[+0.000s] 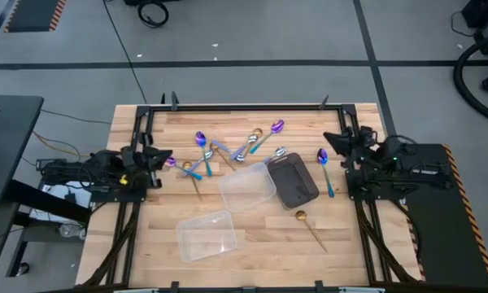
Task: Sort silverware by color (type)
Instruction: Put the violet spoon into the black bin
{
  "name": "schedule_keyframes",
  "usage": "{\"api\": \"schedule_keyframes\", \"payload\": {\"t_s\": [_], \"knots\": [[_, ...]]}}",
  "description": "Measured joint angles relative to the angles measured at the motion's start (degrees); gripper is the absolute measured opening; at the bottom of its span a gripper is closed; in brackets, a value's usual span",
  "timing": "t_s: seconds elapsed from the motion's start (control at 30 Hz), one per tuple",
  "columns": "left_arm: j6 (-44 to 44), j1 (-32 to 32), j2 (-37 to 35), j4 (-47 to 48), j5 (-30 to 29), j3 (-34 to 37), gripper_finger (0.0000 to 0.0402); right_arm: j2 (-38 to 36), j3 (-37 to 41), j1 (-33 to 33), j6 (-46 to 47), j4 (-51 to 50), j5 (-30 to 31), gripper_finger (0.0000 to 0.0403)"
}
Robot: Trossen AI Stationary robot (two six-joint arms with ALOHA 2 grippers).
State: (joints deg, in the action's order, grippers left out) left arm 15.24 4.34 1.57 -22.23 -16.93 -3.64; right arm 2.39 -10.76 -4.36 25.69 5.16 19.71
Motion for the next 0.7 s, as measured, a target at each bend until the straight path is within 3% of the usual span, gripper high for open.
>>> {"api": "schedule_keyframes", "payload": {"t_s": [0.2, 0.4, 0.7], "knots": [[-2.92, -0.07, 5.05, 1.93, -9.87, -1.50, 0.0015, 7.81, 0.02, 0.00, -0.32, -3.12, -0.63, 0.0010], [-6.72, -0.04, 11.88, 1.89, -10.03, -4.69, 0.0009, 13.76, 0.02, 0.00, -3.60, -0.43, -3.11, 0.0010], [-14.51, -0.04, 20.91, 1.92, -10.03, -8.82, 0.0011, 16.80, 0.02, 0.07, -4.45, 0.75, -6.67, 0.0010]]}}
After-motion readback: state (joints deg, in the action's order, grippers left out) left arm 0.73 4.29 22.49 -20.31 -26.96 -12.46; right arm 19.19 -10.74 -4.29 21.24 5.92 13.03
